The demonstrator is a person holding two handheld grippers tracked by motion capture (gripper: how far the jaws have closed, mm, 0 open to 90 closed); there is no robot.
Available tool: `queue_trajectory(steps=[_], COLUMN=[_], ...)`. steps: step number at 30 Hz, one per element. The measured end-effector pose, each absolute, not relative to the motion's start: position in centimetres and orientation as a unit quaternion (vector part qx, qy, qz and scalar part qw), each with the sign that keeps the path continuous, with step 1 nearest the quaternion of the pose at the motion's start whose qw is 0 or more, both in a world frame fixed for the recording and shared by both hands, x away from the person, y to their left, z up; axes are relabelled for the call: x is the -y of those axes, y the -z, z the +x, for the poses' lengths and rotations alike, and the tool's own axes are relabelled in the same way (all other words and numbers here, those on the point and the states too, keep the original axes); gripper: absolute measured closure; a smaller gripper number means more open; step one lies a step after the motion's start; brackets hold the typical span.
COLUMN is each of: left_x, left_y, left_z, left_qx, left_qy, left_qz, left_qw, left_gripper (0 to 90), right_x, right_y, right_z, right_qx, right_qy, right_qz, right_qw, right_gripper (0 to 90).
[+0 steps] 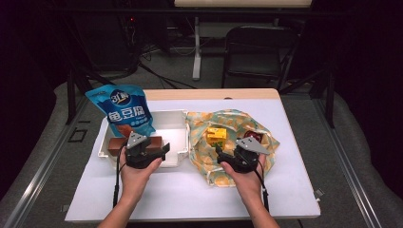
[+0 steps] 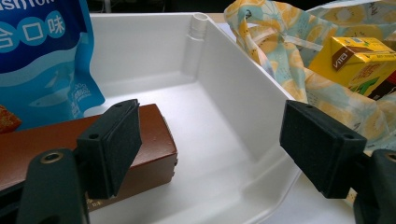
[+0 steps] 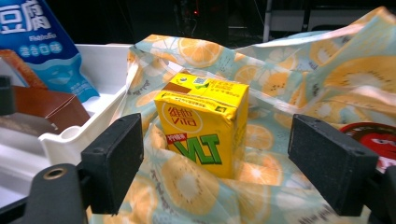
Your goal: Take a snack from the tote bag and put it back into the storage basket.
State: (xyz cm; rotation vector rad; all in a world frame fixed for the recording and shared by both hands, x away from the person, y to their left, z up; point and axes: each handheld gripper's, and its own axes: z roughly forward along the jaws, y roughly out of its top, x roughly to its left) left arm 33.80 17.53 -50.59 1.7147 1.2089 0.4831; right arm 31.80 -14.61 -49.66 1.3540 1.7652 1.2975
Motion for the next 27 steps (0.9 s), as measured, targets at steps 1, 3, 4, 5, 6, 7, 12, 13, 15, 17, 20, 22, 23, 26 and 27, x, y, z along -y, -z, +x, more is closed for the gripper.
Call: queue_trajectory(steps=[1,3,4,5,6,7,12,13,15,17,20,22,23,26,27], left_x=[-17.6,-17.8,-17.8,-17.8,-17.8,-17.7,-17.5,-17.6,-17.6,-17.6,-17.7,-17.7,-17.8,-17.7,-17.7], left_y=[50.6,50.7,50.7,50.7,50.8,50.9,51.2,51.2,51.3,51.4,51.5,51.5,51.5,51.5,51.5], left_z=[33.7,33.6,33.6,33.5,33.4,33.4,33.3,33.3,33.3,33.4,33.4,33.3,33.3,33.3,33.3], left_qx=[-0.494,-0.495,-0.497,-0.499,-0.497,-0.497,-0.492,-0.491,-0.492,-0.494,-0.496,-0.498,-0.497,-0.496,-0.496], left_qy=[-0.198,-0.199,-0.201,-0.203,-0.203,-0.204,-0.204,-0.202,-0.202,-0.2,-0.2,-0.202,-0.201,-0.201,-0.199], left_qz=[0.701,0.696,0.694,0.693,0.695,0.696,0.705,0.706,0.706,0.705,0.703,0.7,0.7,0.7,0.702], left_qw=[0.475,0.48,0.48,0.479,0.479,0.476,0.469,0.468,0.467,0.468,0.469,0.471,0.472,0.472,0.47], left_gripper=[19.3,18.3,17.8,16.7,16.5,16.2,15.9,15.9,16.0,16.1,16.1,16.3,16.7,16.9,17.1], right_x=[14.4,13.8,13.5,13.2,12.9,12.7,11.7,11.5,11.3,11.1,10.8,10.6,10.5,10.2,10.1], right_y=[49.7,49.9,50.0,50.1,50.1,50.2,50.6,50.7,50.8,50.8,50.9,51.1,51.1,51.3,51.4], right_z=[32.0,32.5,32.7,32.9,33.1,33.3,34.3,34.4,34.7,35.0,35.4,35.7,35.8,36.1,36.3], right_qx=[-0.658,-0.657,-0.655,-0.653,-0.654,-0.651,-0.642,-0.642,-0.639,-0.64,-0.637,-0.634,-0.634,-0.637,-0.637], right_qy=[-0.482,-0.479,-0.478,-0.478,-0.475,-0.473,-0.464,-0.461,-0.46,-0.454,-0.45,-0.449,-0.448,-0.442,-0.442], right_qz=[0.507,0.511,0.514,0.517,0.518,0.521,0.538,0.54,0.544,0.547,0.552,0.556,0.557,0.558,0.558], right_qw=[0.279,0.279,0.279,0.28,0.28,0.284,0.288,0.288,0.29,0.292,0.294,0.295,0.296,0.296,0.295], right_gripper=[16.2,14.9,14.6,14.4,14.0,13.7,13.2,13.1,12.9,12.8,12.9,12.9,12.9,13.8,14.0])
